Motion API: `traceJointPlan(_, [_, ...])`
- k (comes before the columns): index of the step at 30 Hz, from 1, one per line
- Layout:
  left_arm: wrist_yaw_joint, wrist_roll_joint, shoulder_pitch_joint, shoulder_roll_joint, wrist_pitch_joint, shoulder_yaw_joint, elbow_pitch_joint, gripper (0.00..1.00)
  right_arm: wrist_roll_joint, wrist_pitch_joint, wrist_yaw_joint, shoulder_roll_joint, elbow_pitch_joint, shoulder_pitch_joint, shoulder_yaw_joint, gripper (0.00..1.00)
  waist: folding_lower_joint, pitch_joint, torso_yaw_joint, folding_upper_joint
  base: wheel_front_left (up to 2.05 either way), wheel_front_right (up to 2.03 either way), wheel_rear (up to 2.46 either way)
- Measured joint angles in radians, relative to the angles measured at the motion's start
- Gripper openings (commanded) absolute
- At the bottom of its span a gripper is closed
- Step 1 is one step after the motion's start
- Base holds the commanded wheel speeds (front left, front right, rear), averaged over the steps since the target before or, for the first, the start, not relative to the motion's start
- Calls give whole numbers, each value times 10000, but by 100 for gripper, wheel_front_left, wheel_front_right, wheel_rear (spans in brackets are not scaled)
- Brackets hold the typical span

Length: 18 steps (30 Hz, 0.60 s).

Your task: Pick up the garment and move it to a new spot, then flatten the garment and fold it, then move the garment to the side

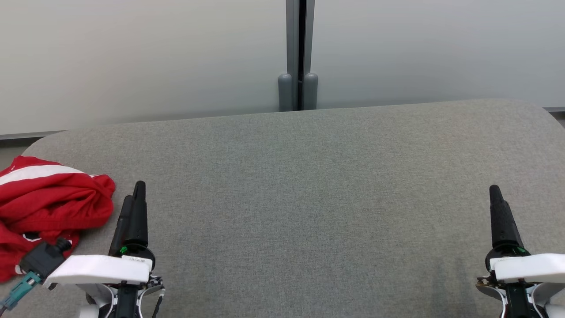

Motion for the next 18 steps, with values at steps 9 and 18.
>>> traceJointPlan(9, [0, 1847, 20, 15, -332, -238, -150, 100, -1645, -307, 0, -146, -17, 110, 288, 100, 0, -43, 3, 0, 0, 0, 0])
traceJointPlan(18, [13, 3321, 72, 21, -602, -393, -171, 100, -2987, -598, 0, -290, 111, 141, 552, 100, 0, -99, 13, 0, 0, 0, 0])
